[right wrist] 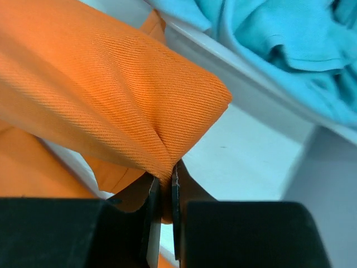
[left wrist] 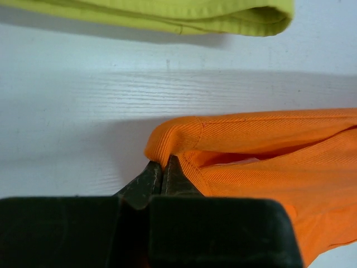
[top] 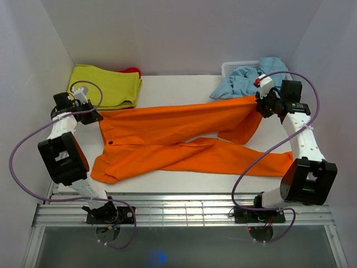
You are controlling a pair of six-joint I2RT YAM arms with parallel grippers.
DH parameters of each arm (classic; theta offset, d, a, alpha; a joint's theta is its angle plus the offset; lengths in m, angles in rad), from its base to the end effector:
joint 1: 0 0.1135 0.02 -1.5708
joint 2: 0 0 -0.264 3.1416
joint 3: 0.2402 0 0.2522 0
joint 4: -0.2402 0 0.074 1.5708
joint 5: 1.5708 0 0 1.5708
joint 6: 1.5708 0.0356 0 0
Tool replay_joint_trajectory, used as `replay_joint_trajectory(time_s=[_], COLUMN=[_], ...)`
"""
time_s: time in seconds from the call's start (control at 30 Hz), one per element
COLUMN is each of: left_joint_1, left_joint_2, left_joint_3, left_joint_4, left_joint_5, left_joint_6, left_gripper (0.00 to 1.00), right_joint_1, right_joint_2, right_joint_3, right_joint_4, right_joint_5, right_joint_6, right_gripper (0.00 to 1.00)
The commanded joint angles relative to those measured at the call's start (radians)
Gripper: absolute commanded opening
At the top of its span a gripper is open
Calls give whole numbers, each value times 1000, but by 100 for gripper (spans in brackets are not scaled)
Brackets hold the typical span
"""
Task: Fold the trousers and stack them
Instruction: Flatten the trousers out
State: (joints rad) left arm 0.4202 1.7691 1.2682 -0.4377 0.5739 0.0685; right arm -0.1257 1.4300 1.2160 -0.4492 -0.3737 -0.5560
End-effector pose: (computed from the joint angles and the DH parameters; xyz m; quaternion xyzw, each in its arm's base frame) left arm 0.3522 0.1362 0.2235 -0.0728 0.9129 -0.1889 0.3544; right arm 0.3186 -0.0272 0.3155 -0.2681 0.8454 0.0134 0.4618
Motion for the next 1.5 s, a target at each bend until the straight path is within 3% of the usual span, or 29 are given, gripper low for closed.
replay_joint_trajectory(time_s=[0.0,0.13,0.27,0.5,0.6,0.7,0.77,0.87,1.0,1.07,1.27,1.33,1.47], left_joint_1=[42,42,42,43,48,61,89,136,147,146,146,146,146], left_joint_2=[-129,-189,-189,-132,-112,-67,-18,36,53,53,78,75,66], left_joint_3=[-24,-44,-58,-47,-46,-18,23,71,63,51,63,65,66], left_joint_4=[82,103,114,139,157,152,130,100,90,91,64,59,39], left_joint_5=[-129,-158,-193,-333,-411,-450,-457,-390,-322,-295,-278,-273,-266], left_joint_6=[105,128,160,168,181,203,217,214,217,209,192,195,203], left_gripper=[0,0,0,0,0,0,0,0,0,0,0,0,0], right_joint_1=[-34,23,112,328,376,383,356,275,8,-46,-101,-103,-101], right_joint_2=[-34,-52,-43,141,242,293,281,205,170,187,237,259,322], right_joint_3=[135,168,126,82,152,271,310,312,306,277,50,-5,-64], right_joint_4=[-77,-104,-127,-38,4,-43,-158,-218,-243,-229,5,134,216], right_joint_5=[296,429,495,464,463,412,377,225,-34,-73,-179,-208,-235], right_joint_6=[-281,-508,-582,-469,-376,-296,-274,-217,-62,63,344,441,537], right_gripper=[8,8,8,9,21,45,57,64,58,55,56,61,71])
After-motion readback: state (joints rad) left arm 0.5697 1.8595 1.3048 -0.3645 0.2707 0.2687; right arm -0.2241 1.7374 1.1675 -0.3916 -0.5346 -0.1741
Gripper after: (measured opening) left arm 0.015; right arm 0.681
